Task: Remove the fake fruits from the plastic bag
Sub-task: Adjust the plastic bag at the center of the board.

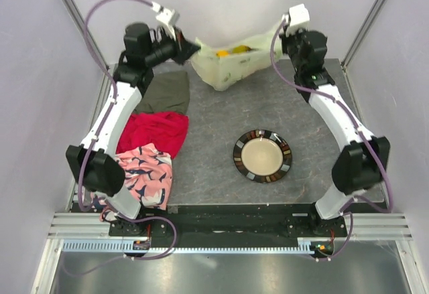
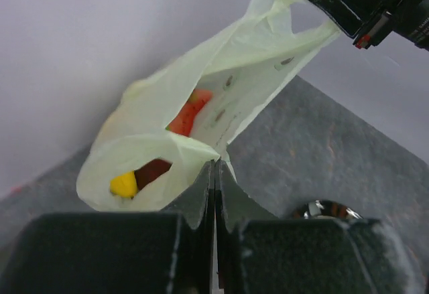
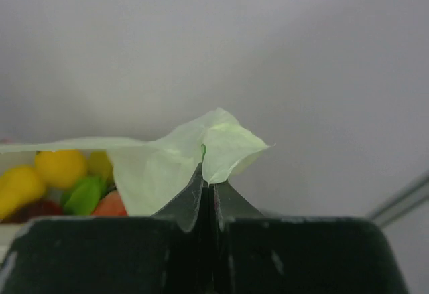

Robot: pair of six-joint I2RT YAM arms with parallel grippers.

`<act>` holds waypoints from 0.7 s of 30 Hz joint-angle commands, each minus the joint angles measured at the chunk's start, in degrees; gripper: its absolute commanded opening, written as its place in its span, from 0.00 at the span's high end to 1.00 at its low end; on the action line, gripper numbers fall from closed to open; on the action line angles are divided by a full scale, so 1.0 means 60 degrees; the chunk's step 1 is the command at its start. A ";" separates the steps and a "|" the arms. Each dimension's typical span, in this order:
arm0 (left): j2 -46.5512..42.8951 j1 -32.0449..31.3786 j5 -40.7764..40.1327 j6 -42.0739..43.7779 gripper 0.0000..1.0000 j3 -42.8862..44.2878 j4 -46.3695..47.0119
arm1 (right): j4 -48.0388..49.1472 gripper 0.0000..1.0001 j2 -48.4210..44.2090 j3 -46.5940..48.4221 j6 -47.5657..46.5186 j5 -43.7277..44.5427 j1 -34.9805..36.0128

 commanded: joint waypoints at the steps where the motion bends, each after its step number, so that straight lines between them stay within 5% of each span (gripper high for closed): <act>1: -0.1421 -0.0281 0.1024 0.0205 0.98 -0.3806 -0.0548 | -0.1068 1.00 -0.1749 -0.4184 0.0834 -0.0342 -0.0005; 2: -0.1758 -0.0412 0.1009 0.0176 0.98 -0.4784 -0.0563 | -0.1622 0.99 -0.2056 -0.4675 0.1040 -0.0255 -0.0005; 5: -0.1806 -0.0676 0.1083 0.0191 0.99 -0.5685 -0.0752 | -0.2531 0.72 -0.2584 -0.5982 0.1481 -0.0706 0.0010; 6: -0.1747 -0.0721 0.1111 0.0002 0.98 -0.5731 -0.0826 | -0.2724 0.56 -0.2746 -0.6086 0.1525 -0.0839 -0.0004; 9: -0.1615 -0.0897 0.1155 -0.0365 0.98 -0.5775 -0.0841 | -0.3763 0.40 -0.3274 -0.5460 0.1701 -0.2082 0.0010; 12: -0.1615 -0.1029 0.1083 -0.0439 0.98 -0.5702 -0.0768 | -0.4862 0.33 -0.3421 -0.3574 0.1701 -0.3415 0.0185; 17: -0.1614 -0.1044 0.0950 -0.0703 0.98 -0.5293 -0.0797 | -0.5128 0.34 -0.3597 -0.2805 0.0868 -0.3843 0.1078; 21: -0.1644 -0.1029 0.0965 -0.1025 0.98 -0.5116 -0.0826 | -0.5333 0.50 -0.3057 -0.3097 0.0368 -0.3828 0.1562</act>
